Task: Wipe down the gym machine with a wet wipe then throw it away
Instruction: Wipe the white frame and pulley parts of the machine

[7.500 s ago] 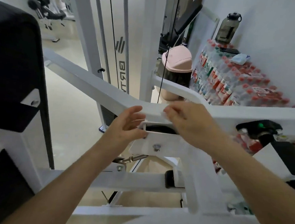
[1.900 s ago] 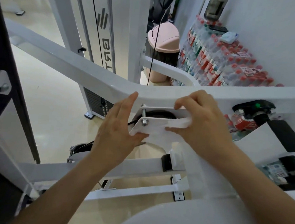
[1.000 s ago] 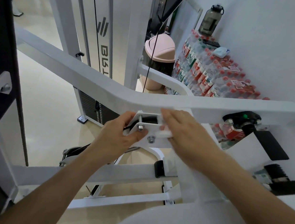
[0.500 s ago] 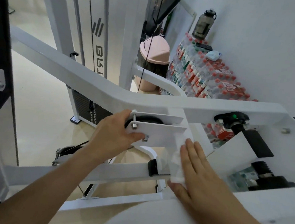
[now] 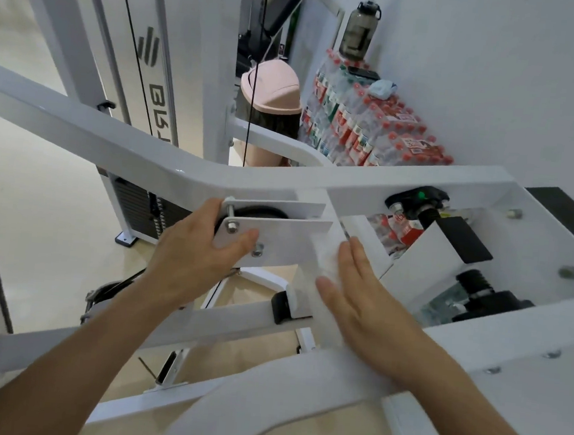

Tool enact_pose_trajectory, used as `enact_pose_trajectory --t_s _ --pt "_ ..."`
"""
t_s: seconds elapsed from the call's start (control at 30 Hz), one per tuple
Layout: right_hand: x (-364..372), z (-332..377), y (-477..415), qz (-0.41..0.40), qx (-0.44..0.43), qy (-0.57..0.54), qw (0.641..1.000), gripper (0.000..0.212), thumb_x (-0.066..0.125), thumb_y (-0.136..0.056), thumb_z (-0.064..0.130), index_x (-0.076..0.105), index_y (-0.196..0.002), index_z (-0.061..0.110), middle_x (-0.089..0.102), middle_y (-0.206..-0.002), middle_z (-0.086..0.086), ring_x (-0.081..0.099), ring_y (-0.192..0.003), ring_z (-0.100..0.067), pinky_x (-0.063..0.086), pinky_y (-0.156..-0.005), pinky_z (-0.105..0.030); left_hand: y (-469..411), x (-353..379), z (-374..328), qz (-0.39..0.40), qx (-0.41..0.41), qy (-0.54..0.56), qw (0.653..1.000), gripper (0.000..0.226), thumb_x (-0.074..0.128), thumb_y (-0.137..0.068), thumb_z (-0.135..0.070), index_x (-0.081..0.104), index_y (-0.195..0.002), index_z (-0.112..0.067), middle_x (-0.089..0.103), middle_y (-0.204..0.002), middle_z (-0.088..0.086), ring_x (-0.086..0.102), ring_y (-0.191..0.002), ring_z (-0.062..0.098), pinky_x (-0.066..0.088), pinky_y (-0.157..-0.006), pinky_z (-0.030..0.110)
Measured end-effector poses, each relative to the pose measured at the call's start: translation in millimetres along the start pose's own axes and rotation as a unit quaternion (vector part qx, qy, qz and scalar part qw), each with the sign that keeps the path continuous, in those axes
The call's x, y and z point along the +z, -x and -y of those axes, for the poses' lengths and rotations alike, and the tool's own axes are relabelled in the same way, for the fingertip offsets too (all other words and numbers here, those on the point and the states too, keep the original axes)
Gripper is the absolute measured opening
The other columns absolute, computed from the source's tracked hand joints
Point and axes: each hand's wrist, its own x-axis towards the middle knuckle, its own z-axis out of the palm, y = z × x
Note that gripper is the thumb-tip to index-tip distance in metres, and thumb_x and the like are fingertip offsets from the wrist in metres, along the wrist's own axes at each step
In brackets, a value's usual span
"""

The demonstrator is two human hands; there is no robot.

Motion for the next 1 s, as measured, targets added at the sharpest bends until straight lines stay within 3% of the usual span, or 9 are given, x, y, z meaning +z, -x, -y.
enact_pose_trajectory --t_s 0.13,0.2,0.4,0.47,0.53,0.67,0.8,0.9,1.0 --pt "-17.1 -3.9 -39.9 -0.055 0.050 -0.328 0.942 0.047 0.035 -0.105 0.029 0.028 -0.151 0.030 0.032 -0.142 0.029 0.030 -0.138 -0.006 0.016 -0.107 -0.017 -2.9 -11.5 0.5 0.035 0.005 0.025 0.999 0.040 0.032 -0.088 -0.066 0.052 -0.102 -0.034 0.061 -0.081 -0.011 0.053 -0.075 0.002 0.038 -0.061 0.025" --pt "-12.2 -13.2 -52.7 -0.062 0.054 -0.357 0.931 0.042 0.038 -0.104 0.025 0.041 -0.146 0.031 0.047 -0.135 0.025 0.046 -0.124 -0.007 0.032 -0.108 -0.025 -6.4 -12.8 -3.1 0.038 -0.005 0.031 0.999 0.048 0.024 -0.087 -0.063 0.056 -0.105 -0.032 0.064 -0.086 -0.004 0.055 -0.077 0.006 0.040 -0.064 0.023" --pt "-40.4 -5.1 -103.6 -0.221 -0.100 -0.270 0.932 0.041 0.042 -0.103 0.019 0.045 -0.144 0.020 0.057 -0.120 0.016 0.053 -0.108 0.000 0.042 -0.096 -0.020 -20.0 -5.0 -27.2 0.007 0.020 -0.118 0.993 0.047 0.036 -0.099 -0.035 0.031 -0.145 -0.030 0.053 -0.118 -0.003 0.048 -0.098 0.016 0.037 -0.080 0.033" --pt "-56.3 8.9 -131.0 -0.166 -0.143 -0.192 0.957 0.042 0.039 -0.105 0.024 0.044 -0.145 0.015 0.058 -0.122 0.008 0.052 -0.111 -0.007 0.037 -0.093 -0.019 -29.7 -0.1 -44.9 -0.035 0.073 -0.172 0.982 0.049 0.040 -0.097 -0.027 0.035 -0.145 -0.028 0.051 -0.130 -0.003 0.048 -0.108 0.016 0.042 -0.087 0.035" --pt "-57.3 14.2 -157.2 -0.074 -0.180 -0.010 0.981 0.045 0.029 -0.107 0.027 0.038 -0.149 0.013 0.042 -0.150 -0.004 0.035 -0.139 -0.020 0.023 -0.112 -0.030 -42.5 9.3 -61.9 -0.024 0.087 -0.196 0.976 0.044 0.039 -0.097 -0.025 0.042 -0.141 -0.028 0.049 -0.135 -0.006 0.047 -0.115 0.015 0.044 -0.092 0.035" --pt "-61.9 -3.5 -184.2 -0.028 -0.242 0.190 0.951 0.047 0.018 -0.107 0.031 0.026 -0.153 0.024 0.021 -0.161 -0.002 0.012 -0.148 -0.019 0.013 -0.117 -0.041 -69.2 35.7 -77.1 0.037 0.091 -0.241 0.966 0.036 0.037 -0.096 -0.024 0.049 -0.130 -0.023 0.053 -0.128 -0.003 0.050 -0.112 0.017 0.045 -0.090 0.036" --pt "-90.1 -48.1 -203.6 -0.050 -0.143 0.255 0.955 0.054 0.014 -0.104 0.045 0.005 -0.155 0.030 0.005 -0.164 0.005 0.003 -0.150 -0.013 0.003 -0.119 -0.048 -91.7 55.0 -87.0 0.109 0.077 -0.257 0.957 0.038 0.032 -0.100 -0.036 0.048 -0.129 -0.018 0.051 -0.127 0.002 0.049 -0.115 0.022 0.043 -0.095 0.042" --pt "-125.0 -93.1 -216.5 -0.063 -0.026 0.254 0.965 0.056 0.012 -0.103 0.045 0.017 -0.154 0.022 0.015 -0.163 0.004 0.010 -0.149 -0.015 0.004 -0.118 -0.057 -105.5 66.9 -91.6 0.133 0.079 -0.269 0.951 0.041 0.033 -0.097 -0.046 0.047 -0.123 -0.018 0.049 -0.118 0.003 0.047 -0.113 0.024 0.042 -0.095 0.041" --pt "-128.8 -101.2 -219.5 -0.070 -0.047 0.257 0.963 0.056 0.017 -0.102 0.043 0.031 -0.146 0.012 0.030 -0.156 -0.007 0.025 -0.144 -0.023 0.019 -0.116 -0.056 -117.4 84.4 -97.5 0.155 0.069 -0.292 0.941 0.045 0.036 -0.096 -0.049 0.041 -0.127 -0.017 0.047 -0.120 0.007 0.043 -0.118 0.026 0.038 -0.100 0.043"
